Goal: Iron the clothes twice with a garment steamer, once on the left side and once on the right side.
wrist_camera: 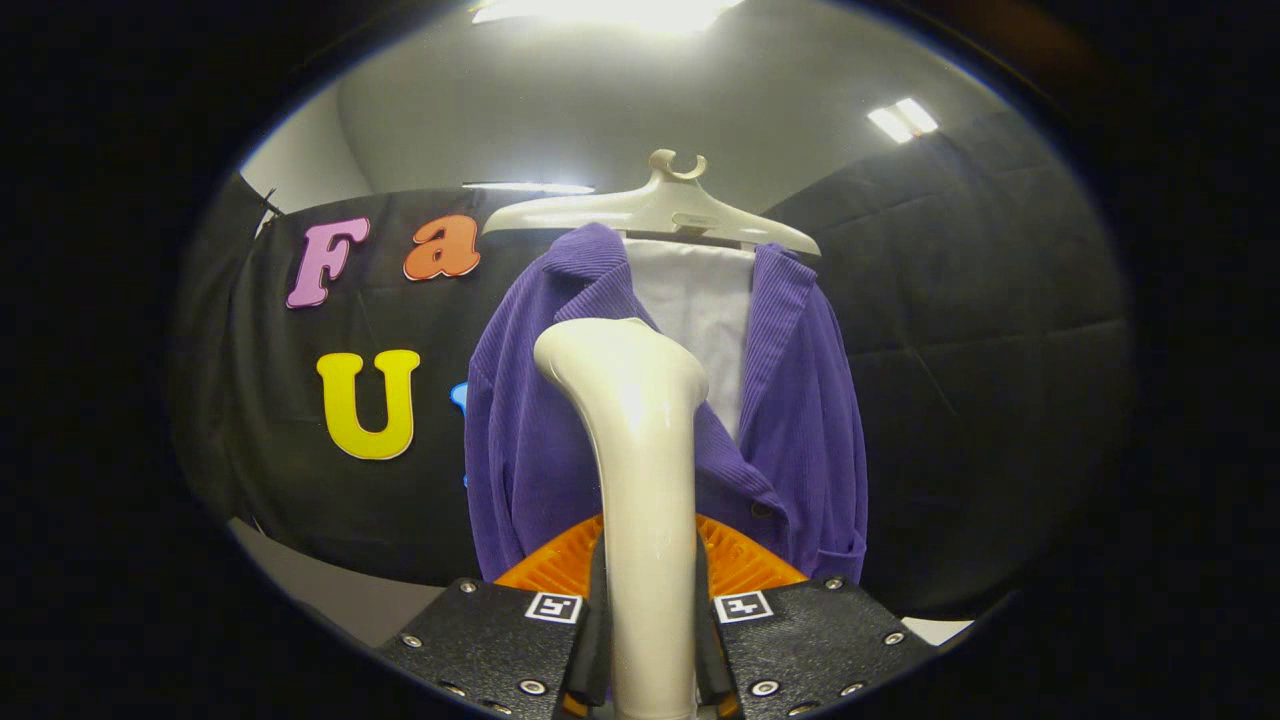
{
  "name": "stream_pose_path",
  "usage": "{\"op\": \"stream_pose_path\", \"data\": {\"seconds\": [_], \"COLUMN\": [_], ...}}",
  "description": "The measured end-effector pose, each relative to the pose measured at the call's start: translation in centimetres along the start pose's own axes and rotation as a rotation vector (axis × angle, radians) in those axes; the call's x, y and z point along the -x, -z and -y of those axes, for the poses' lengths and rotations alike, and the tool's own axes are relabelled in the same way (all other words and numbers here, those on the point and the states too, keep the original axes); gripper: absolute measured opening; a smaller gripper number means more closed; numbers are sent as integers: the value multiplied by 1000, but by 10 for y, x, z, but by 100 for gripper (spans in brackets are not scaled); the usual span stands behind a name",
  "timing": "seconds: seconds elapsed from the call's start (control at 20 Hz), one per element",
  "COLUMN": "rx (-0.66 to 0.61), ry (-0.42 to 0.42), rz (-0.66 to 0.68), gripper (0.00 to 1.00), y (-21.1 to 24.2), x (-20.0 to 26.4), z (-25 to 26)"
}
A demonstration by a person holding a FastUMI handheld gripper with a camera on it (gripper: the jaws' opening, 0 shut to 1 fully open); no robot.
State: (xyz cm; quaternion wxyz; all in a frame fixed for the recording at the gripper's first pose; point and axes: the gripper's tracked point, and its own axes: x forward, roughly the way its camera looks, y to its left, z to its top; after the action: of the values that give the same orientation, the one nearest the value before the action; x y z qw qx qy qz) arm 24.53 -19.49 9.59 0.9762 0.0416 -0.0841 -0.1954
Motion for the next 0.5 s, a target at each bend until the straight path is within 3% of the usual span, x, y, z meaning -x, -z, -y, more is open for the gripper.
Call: {"op": "stream_pose_path", "data": {"seconds": [0.5], "rx": [-16], "ry": [10], "rz": [-66], "gripper": [33], "y": [51], "x": [1], "z": [1]}}
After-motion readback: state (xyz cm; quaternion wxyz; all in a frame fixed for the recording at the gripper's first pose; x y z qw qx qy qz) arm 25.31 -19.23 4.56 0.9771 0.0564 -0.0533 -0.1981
